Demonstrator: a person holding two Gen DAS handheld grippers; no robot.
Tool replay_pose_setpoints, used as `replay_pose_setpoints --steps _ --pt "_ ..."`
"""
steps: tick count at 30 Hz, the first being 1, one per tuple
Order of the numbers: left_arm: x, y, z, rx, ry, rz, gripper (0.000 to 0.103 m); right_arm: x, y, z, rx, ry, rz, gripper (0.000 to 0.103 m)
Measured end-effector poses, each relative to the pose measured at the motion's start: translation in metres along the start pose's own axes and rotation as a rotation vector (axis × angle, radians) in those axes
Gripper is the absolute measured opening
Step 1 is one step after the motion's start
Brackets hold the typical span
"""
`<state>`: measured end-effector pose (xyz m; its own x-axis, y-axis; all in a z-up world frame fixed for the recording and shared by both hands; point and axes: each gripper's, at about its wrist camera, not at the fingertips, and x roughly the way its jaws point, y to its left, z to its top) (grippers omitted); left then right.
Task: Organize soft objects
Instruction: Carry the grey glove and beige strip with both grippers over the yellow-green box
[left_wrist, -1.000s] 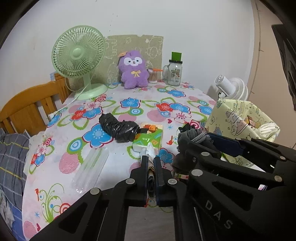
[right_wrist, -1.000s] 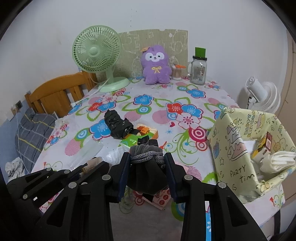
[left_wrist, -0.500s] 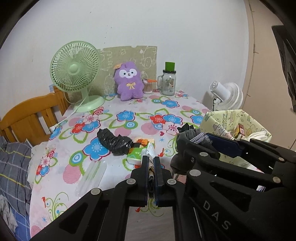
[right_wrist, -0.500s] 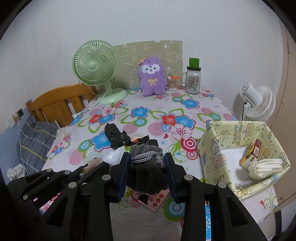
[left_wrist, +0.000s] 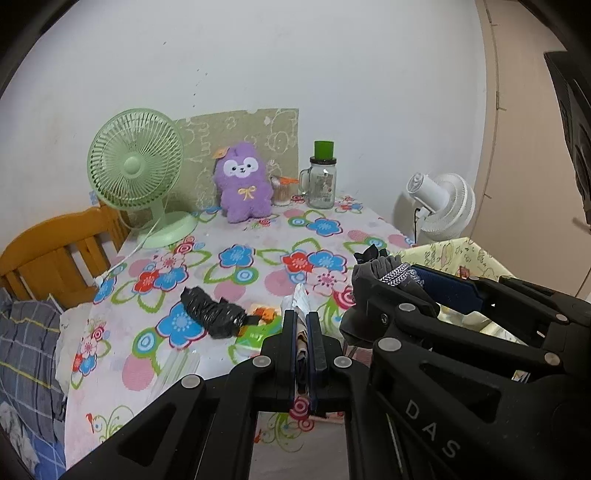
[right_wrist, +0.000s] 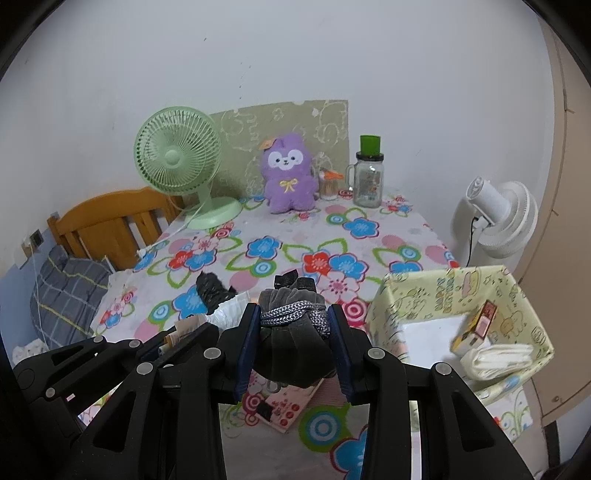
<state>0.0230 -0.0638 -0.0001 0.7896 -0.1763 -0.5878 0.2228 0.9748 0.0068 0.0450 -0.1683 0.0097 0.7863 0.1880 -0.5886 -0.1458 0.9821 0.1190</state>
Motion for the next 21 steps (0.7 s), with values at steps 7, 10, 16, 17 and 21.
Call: replay_pose_setpoints --steps 7,10,16,17,21 --pt "0.002 -0.013 0.013 0.01 -0.017 -0.014 0.002 -0.004 -0.016 0.01 -0.001 -0.016 -0.018 0.041" --pt "0.004 -0.018 0.017 0.009 -0.026 -0.02 0.002 -0.005 -0.023 0.013 0.001 -0.018 -0.023 0.041" --pt "0.008 -0.032 0.025 0.014 -0.036 -0.03 0.002 -0.006 -0.039 0.019 0.008 -0.026 -0.035 0.041" --pt "0.009 -0.034 0.027 0.016 -0.036 -0.032 0.002 -0.007 -0.042 0.02 0.011 -0.028 -0.037 0.041" --pt "0.011 -0.044 0.033 0.024 -0.042 -0.038 0.002 -0.01 -0.053 0.023 0.023 -0.035 -0.048 0.041"
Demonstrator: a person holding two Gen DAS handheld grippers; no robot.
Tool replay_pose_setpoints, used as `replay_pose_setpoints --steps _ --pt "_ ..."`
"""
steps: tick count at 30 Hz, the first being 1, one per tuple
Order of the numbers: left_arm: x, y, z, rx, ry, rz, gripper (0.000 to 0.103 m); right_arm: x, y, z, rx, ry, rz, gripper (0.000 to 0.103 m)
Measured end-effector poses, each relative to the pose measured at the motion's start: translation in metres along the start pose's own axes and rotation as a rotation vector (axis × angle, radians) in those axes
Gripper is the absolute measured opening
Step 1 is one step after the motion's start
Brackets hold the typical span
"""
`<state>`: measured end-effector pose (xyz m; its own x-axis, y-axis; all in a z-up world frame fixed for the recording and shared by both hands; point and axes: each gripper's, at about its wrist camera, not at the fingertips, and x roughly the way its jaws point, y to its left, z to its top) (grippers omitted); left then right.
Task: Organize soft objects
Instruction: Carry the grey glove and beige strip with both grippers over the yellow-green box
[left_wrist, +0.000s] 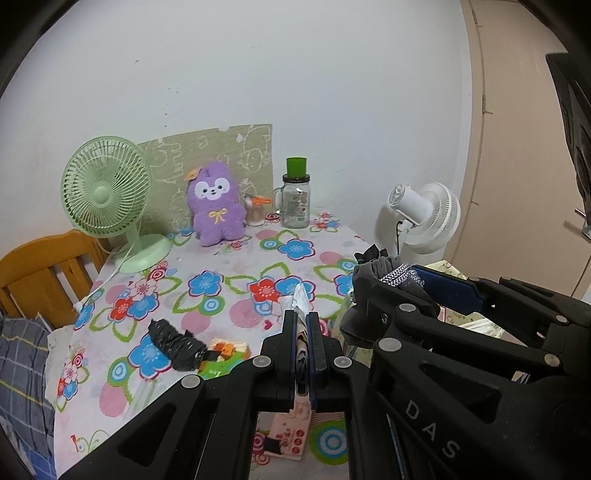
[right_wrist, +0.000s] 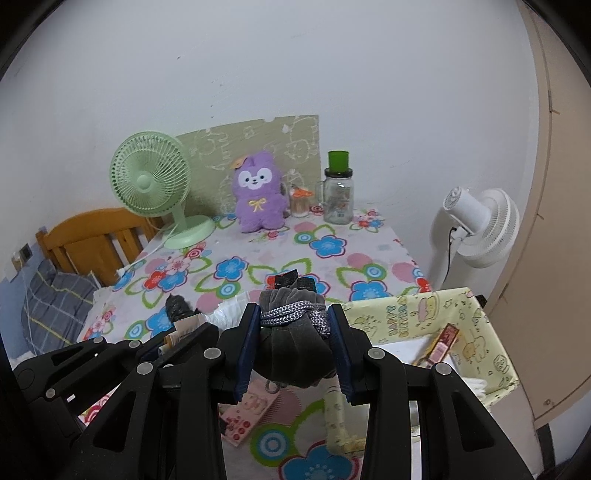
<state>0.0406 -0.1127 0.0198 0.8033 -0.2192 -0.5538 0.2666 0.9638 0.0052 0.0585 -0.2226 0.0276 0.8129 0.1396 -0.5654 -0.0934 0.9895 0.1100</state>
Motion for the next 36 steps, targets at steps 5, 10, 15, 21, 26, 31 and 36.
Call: replay_pose_setpoints --steps 5,10,15,21,26,31,36 --pt "0.003 -0.013 0.005 0.006 -0.014 -0.015 0.002 -0.004 -0.014 0.001 0.014 -0.007 -0.018 0.041" --pt "0.006 -0.027 0.01 0.023 -0.015 -0.033 0.002 -0.006 -0.029 0.002 0.029 -0.011 -0.038 0.041" --pt "0.01 -0.042 0.014 0.034 -0.012 -0.055 0.002 -0.01 -0.043 0.003 0.041 -0.016 -0.058 0.041" --pt "0.016 -0.059 0.02 0.056 -0.013 -0.082 0.002 -0.013 -0.062 0.003 0.06 -0.02 -0.084 0.041" --pt "0.022 -0.073 0.023 0.074 -0.008 -0.105 0.002 -0.012 -0.079 0.002 0.08 -0.017 -0.108 0.041" --pt "0.03 -0.086 0.025 0.087 -0.002 -0.13 0.002 -0.009 -0.094 0.001 0.096 -0.008 -0.128 0.041" --pt "0.042 -0.098 0.026 0.102 0.013 -0.151 0.002 -0.002 -0.108 -0.002 0.115 0.006 -0.149 0.041"
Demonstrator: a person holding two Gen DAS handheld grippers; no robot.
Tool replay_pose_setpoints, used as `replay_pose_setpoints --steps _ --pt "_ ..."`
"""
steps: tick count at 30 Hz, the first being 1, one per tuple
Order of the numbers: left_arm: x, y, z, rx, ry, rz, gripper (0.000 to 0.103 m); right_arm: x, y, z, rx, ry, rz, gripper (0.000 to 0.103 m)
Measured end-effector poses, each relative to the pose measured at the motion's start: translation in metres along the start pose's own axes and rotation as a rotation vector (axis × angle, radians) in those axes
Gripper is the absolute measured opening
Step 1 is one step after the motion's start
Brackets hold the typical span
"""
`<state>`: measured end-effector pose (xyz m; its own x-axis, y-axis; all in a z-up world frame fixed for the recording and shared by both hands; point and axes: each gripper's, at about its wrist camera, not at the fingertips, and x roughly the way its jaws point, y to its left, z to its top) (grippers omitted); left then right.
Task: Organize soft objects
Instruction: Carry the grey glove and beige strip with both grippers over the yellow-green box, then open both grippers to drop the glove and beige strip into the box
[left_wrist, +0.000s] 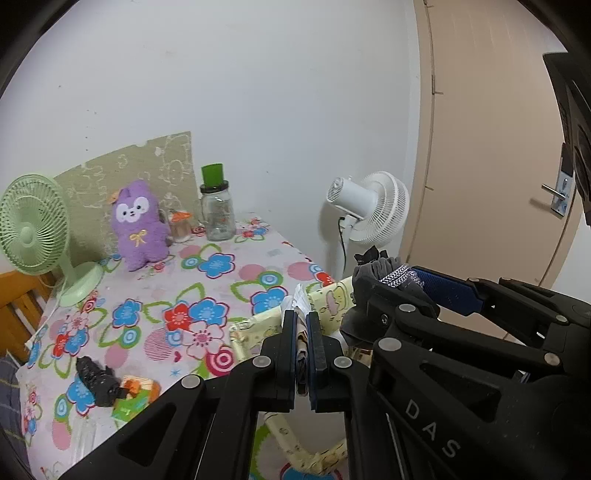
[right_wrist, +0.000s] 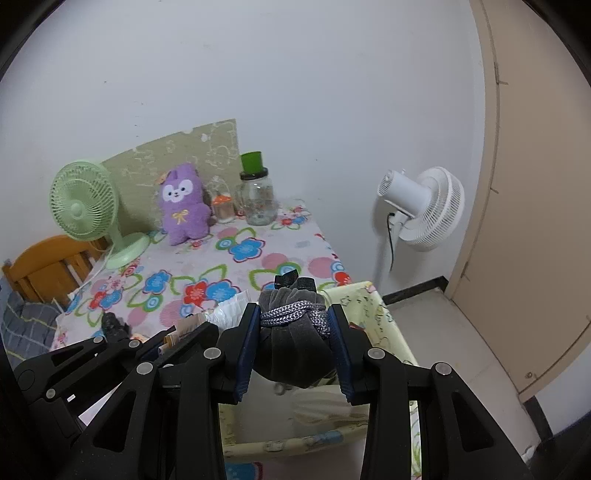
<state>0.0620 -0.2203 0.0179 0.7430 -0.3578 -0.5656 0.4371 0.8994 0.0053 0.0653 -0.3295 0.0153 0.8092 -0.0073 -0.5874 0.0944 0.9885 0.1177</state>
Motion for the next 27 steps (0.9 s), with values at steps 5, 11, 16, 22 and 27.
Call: replay_pose_setpoints --steps 5,11,16,22,27 --pt "0.015 -0.01 -0.001 0.017 0.012 -0.029 0.002 0.01 -0.012 -0.004 0.007 0.016 -0.035 0.041" --pt "0.037 -0.018 -0.008 0.017 0.049 -0.066 0.004 0.029 -0.024 -0.013 0.021 0.064 -0.055 0.041" --pt "0.052 -0.015 -0.014 -0.001 0.103 -0.065 0.015 0.042 -0.024 -0.018 0.015 0.092 -0.044 0.041" --pt "0.057 -0.011 -0.017 -0.006 0.117 -0.01 0.068 0.051 -0.02 -0.02 0.01 0.106 -0.029 0.04" --pt "0.06 -0.005 -0.018 0.009 0.139 0.075 0.085 0.06 -0.016 -0.022 0.013 0.125 -0.013 0.041"
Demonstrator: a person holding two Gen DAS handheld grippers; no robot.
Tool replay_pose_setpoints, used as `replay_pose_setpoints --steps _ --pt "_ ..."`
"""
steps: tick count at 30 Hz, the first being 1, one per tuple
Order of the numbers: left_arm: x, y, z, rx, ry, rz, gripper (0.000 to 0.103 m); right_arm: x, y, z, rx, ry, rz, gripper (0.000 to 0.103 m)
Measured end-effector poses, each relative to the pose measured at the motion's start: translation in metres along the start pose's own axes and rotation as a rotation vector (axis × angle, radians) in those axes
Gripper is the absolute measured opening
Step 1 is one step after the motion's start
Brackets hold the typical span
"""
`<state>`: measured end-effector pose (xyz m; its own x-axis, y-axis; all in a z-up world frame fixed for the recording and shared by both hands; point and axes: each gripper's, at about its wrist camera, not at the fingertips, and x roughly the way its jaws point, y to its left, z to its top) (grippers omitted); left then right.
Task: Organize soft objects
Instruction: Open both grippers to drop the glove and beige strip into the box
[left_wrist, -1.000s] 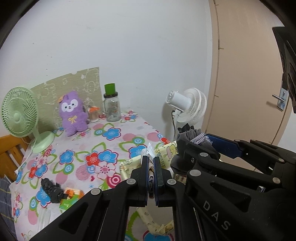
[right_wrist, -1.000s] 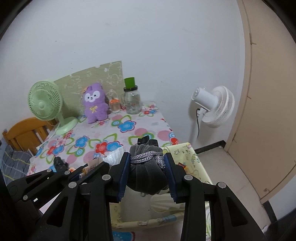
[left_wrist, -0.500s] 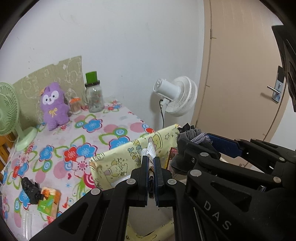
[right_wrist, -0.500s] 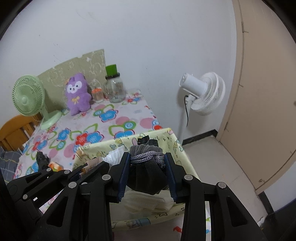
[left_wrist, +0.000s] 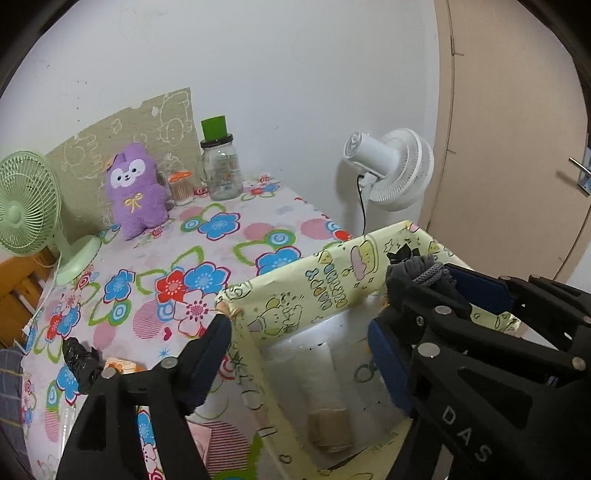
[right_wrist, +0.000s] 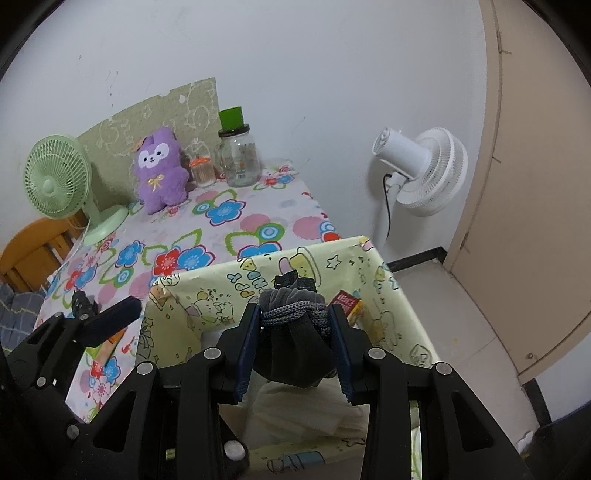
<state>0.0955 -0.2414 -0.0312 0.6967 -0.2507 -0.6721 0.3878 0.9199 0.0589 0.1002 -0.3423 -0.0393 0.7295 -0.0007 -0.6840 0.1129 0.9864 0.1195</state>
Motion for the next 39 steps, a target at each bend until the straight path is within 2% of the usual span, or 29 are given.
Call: replay_pose_setpoints --steps 6,7,10,11,17,33,39 --pt "0.004 0.004 -0.003 0.017 0.025 0.008 0.091 0.01 0.005 -0.001 0.0 0.035 0.002 0.044" --pt "0.004 0.004 -0.004 0.018 0.029 0.007 0.092 0.011 0.006 0.0 -0.004 0.037 -0.004 0.047" --pt "0.006 0.005 -0.004 0.023 0.035 0.015 0.096 0.014 0.007 -0.001 -0.004 0.034 -0.009 0.069" --pt "0.006 0.006 -0.004 0.025 0.036 0.019 0.097 0.014 0.008 -0.001 -0.002 0.029 -0.005 0.073" --pt "0.006 0.01 -0.006 0.031 0.034 0.028 0.099 0.014 0.011 -0.002 0.0 0.036 -0.004 0.082" --pt "-0.011 0.02 -0.016 0.019 0.031 0.004 0.099 -0.006 0.028 -0.011 -0.018 0.004 -0.01 0.083" --pt "-0.023 0.025 -0.02 0.016 0.017 0.017 0.099 -0.017 0.038 -0.015 -0.028 -0.016 -0.013 0.083"
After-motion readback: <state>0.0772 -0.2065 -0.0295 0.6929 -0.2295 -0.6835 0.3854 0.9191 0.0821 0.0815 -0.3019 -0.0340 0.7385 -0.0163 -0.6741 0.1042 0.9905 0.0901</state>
